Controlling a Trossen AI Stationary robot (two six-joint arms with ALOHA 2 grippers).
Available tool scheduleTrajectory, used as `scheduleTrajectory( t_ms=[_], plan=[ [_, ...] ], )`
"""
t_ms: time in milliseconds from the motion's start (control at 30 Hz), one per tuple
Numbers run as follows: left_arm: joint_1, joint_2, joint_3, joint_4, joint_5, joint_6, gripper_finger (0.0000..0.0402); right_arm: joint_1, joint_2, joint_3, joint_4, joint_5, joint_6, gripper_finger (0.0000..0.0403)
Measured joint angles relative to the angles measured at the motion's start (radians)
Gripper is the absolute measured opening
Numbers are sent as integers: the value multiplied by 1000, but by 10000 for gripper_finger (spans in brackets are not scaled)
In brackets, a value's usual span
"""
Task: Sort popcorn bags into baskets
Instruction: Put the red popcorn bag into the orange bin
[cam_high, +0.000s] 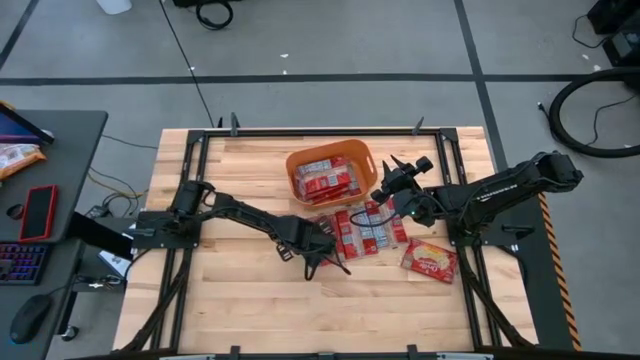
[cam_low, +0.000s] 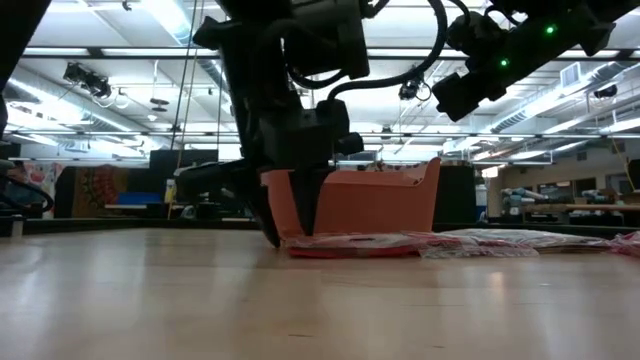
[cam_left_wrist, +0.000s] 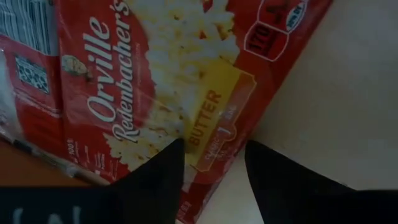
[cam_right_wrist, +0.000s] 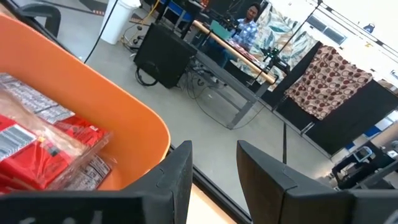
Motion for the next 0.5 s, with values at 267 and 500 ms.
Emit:
scheduleTrajectory(
  t_ms=[267,500],
  plan=[
    [-1,1,-1,-1,15,-117,73,-7,0,0,2,-8,0,130],
    [0,-11,40,-113,32,-222,9,-7,0,0,1,-15,0,130]
  ],
)
